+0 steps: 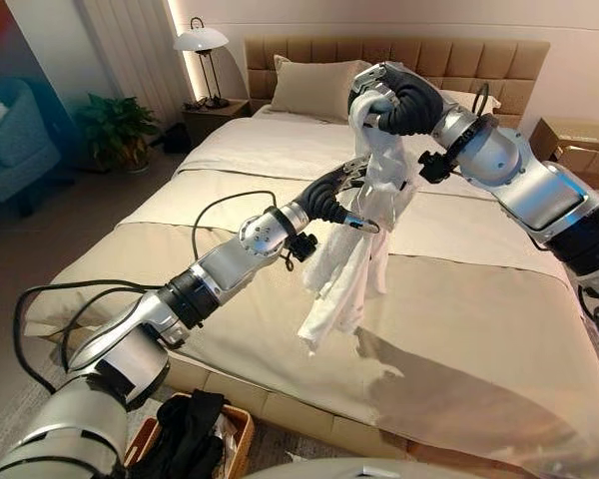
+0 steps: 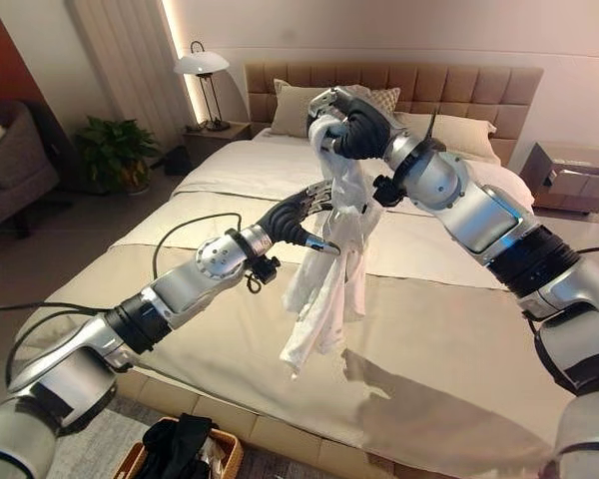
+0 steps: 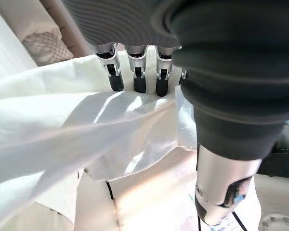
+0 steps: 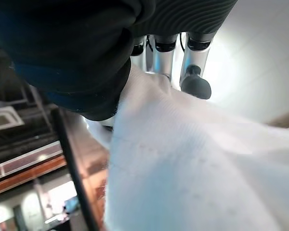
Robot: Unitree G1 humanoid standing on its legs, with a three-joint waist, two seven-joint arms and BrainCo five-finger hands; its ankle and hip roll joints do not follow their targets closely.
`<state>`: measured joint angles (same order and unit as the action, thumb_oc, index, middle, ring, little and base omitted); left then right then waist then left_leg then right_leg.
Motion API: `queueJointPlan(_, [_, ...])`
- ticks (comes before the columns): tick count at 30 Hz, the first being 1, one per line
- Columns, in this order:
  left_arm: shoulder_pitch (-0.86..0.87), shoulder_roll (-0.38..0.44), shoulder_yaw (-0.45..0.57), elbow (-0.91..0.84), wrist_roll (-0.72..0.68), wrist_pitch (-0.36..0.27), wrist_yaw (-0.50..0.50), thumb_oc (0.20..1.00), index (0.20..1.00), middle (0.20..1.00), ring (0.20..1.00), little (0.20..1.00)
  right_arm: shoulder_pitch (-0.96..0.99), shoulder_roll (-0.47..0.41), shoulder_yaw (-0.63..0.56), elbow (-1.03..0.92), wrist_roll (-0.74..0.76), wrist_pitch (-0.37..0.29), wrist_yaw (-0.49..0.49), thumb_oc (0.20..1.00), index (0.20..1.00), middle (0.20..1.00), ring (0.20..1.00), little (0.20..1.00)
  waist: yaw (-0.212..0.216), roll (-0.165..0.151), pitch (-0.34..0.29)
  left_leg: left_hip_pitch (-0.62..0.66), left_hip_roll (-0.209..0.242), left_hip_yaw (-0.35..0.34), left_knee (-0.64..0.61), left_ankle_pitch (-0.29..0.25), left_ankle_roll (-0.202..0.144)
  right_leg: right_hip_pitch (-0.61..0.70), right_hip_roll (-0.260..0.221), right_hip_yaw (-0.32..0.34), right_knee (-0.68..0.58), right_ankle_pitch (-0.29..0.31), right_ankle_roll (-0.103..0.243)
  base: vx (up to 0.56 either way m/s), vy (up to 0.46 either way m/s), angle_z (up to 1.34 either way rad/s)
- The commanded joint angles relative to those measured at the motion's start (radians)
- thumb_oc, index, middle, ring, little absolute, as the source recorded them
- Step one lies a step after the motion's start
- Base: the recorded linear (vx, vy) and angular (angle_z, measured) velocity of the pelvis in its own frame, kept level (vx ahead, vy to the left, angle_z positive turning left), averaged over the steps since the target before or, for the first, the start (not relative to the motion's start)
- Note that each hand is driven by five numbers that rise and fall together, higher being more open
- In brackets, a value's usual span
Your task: Pick up clothes into the bucket
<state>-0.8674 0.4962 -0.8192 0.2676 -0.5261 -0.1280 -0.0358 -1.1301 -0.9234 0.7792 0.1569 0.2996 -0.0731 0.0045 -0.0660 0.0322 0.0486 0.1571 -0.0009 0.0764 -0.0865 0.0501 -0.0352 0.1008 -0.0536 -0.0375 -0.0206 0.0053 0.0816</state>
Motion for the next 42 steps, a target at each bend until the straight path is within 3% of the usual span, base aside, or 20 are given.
queueJointPlan(1, [-0.063, -0.078, -0.010, 0.140, 0.051, 0.007, 0.014, 1.000, 1.000, 1.000, 1.000, 1.000, -0.041, 0.013, -0.074, -0.097, 0.082, -0.075, -0.031, 0.200, 0.200, 0.200, 0.200, 0.200, 0.007, -0.063, -0.069, -0.026, -0.024, -0.035, 0.073, -0.088, -0.003, -0.026, -0.068, -0.040, 0.059, 0.001, 0.064, 0.00, 0.000, 0.00])
queueJointPlan(9, [-0.045, -0.106, -0.054, 0.087, -0.122, 0.032, -0.015, 1.000, 1.000, 1.000, 1.000, 1.000, -0.023, 0.030, -0.085, -0.152, 0.117, -0.080, -0.034, 0.200, 0.200, 0.200, 0.200, 0.200, 0.004, -0.060, -0.068, -0.018, -0.022, -0.042, 0.071, -0.087, -0.003, -0.016, -0.069, -0.047, 0.059, -0.001, 0.061, 0.00, 0.000, 0.00])
queueJointPlan(13, [-0.044, -0.115, -0.044, 0.091, -0.057, 0.039, 0.008, 1.000, 1.000, 1.000, 1.000, 1.000, 0.001, 0.027, -0.111, -0.185, 0.108, -0.081, -0.040, 0.200, 0.200, 0.200, 0.200, 0.200, 0.005, -0.059, -0.064, -0.018, -0.021, -0.046, 0.072, -0.086, -0.002, -0.015, -0.069, -0.051, 0.062, -0.003, 0.061, -0.01, 0.000, 0.05])
queueJointPlan(14, [-0.042, -0.148, -0.021, 0.120, 0.022, 0.039, 0.030, 1.000, 1.000, 1.000, 1.000, 1.000, 0.020, 0.035, -0.142, -0.204, 0.092, -0.081, -0.045, 0.200, 0.200, 0.200, 0.200, 0.200, 0.006, -0.062, -0.064, -0.028, -0.023, -0.049, 0.076, -0.080, -0.001, -0.022, -0.071, -0.054, 0.065, 0.002, 0.059, -0.03, -0.005, 0.07])
queueJointPlan(18, [-0.027, -0.186, -0.002, 0.152, 0.036, 0.034, 0.034, 1.000, 1.000, 1.000, 1.000, 1.000, 0.028, 0.051, -0.175, -0.191, 0.086, -0.085, -0.062, 0.200, 0.200, 0.200, 0.200, 0.200, 0.007, -0.064, -0.061, -0.027, -0.024, -0.052, 0.077, -0.081, 0.001, -0.019, -0.071, -0.058, 0.067, -0.002, 0.058, -0.01, -0.004, 0.08])
queueJointPlan(27, [0.006, -0.119, 0.013, 0.052, 0.009, 0.030, 0.001, 1.000, 1.000, 1.000, 1.000, 1.000, -0.005, 0.006, -0.193, 0.075, -0.057, -0.028, -0.133, 0.200, 0.200, 0.200, 0.200, 0.200, 0.020, -0.071, -0.070, -0.027, -0.025, -0.061, 0.081, -0.084, 0.002, -0.012, -0.074, -0.069, 0.068, -0.002, 0.060, 0.00, 0.002, 0.01])
queueJointPlan(35, [0.011, -0.032, 0.013, -0.059, -0.055, 0.027, -0.015, 1.000, 1.000, 1.000, 1.000, 1.000, -0.071, -0.044, -0.150, 0.433, -0.125, 0.031, -0.166, 0.200, 0.200, 0.200, 0.200, 0.200, 0.037, -0.084, -0.071, -0.022, -0.028, -0.075, 0.083, -0.091, 0.001, 0.001, -0.075, -0.080, 0.070, -0.010, 0.057, 0.00, 0.005, 0.05])
queueJointPlan(42, [-0.002, -0.001, 0.026, -0.094, -0.088, 0.018, -0.006, 1.000, 1.000, 1.000, 1.000, 1.000, -0.119, -0.049, -0.116, 0.549, -0.149, 0.044, -0.180, 0.200, 0.200, 0.200, 0.200, 0.200, 0.042, -0.086, -0.067, -0.029, -0.029, -0.085, 0.087, -0.089, 0.000, -0.003, -0.075, -0.085, 0.072, -0.010, 0.054, -0.01, 0.002, 0.04])
